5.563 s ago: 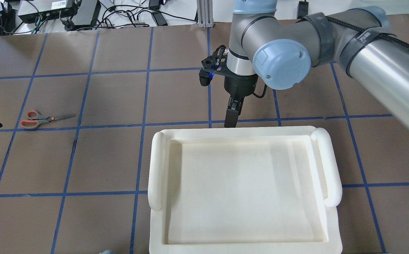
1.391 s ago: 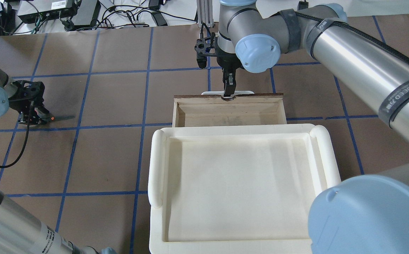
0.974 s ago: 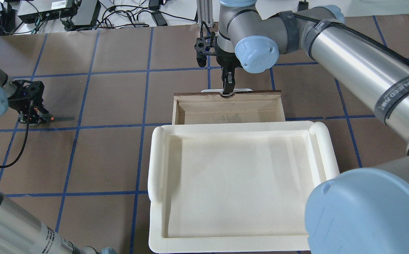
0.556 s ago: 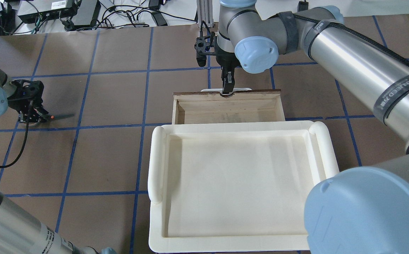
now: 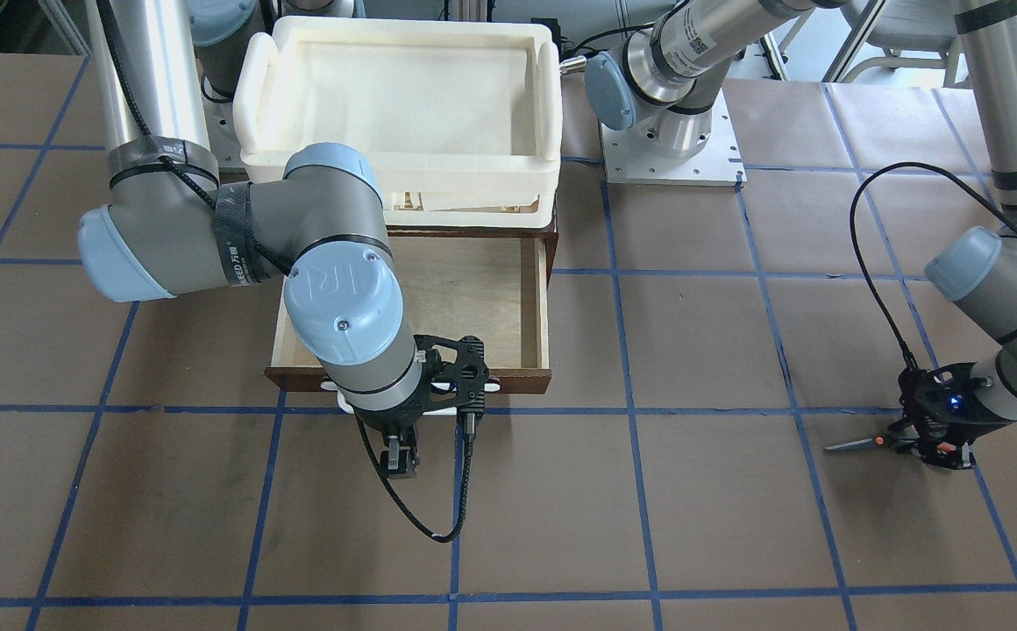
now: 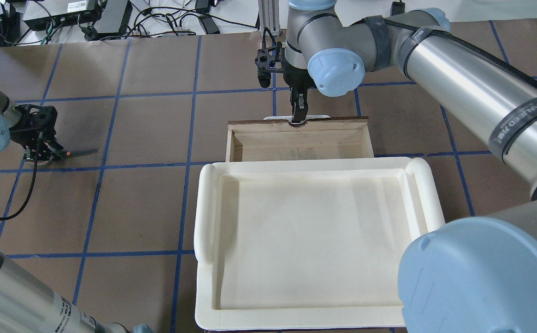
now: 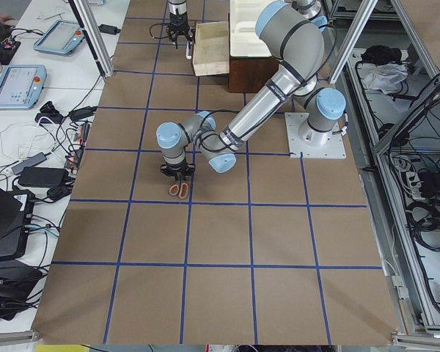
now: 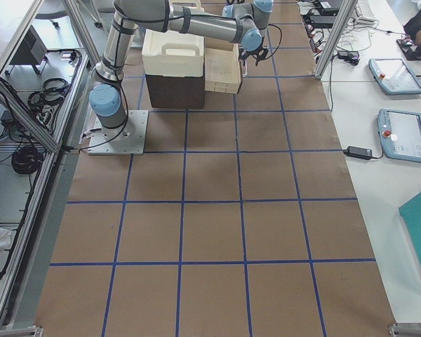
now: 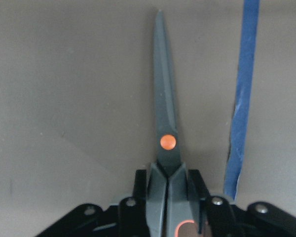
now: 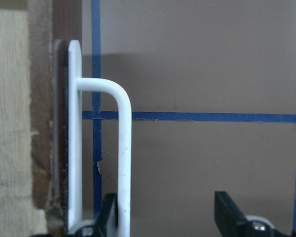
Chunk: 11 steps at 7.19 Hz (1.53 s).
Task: Place scissors in drawer with both arms
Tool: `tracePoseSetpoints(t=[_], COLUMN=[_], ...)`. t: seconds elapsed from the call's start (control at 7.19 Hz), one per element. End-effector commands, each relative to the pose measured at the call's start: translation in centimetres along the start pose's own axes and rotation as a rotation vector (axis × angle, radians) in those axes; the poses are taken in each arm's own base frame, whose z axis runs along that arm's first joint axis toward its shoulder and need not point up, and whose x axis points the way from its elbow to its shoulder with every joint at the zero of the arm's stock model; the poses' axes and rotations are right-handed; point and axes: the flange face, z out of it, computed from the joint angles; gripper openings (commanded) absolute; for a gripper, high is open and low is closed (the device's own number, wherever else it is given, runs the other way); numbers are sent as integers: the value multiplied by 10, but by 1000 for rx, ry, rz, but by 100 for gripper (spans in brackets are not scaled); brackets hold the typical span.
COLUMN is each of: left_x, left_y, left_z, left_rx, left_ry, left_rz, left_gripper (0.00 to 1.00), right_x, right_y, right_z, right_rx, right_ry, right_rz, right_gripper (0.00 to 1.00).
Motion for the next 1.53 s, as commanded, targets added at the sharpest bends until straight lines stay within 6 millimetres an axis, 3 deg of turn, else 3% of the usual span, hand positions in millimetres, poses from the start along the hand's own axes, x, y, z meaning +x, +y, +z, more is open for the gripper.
tracePoseSetpoints(t=[0.0, 0.14, 0.7, 0.83, 0.97, 1.11, 1.39], left_x=[-1, 0, 2, 2, 2, 1, 1], left_y=[-5, -6, -5, -2, -1, -2, -2], left_z=[-14, -23, -21, -12, -10, -7, -3], left_rx=[-10, -16, -10, -5, -8, 0, 5], left_ry=[-13, -20, -7, 6, 8, 8, 14], left_rz=[12, 14, 11, 6, 6, 3, 1], left_gripper=[12, 10, 8, 34, 44, 73, 75], right_x=[7, 7, 8, 8, 8, 7, 7], right_y=[-2, -2, -2, -2, -1, -1, -2], right_z=[-6, -6, -4, -4, -5, -6, -8], right_rx=[4, 4, 2, 2, 1, 1, 4], right_ry=[18, 15, 15, 15, 17, 19, 21], right_rz=[5, 5, -1, 1, -6, -1, 5], right_gripper=[100, 100, 100, 89, 67, 64, 64])
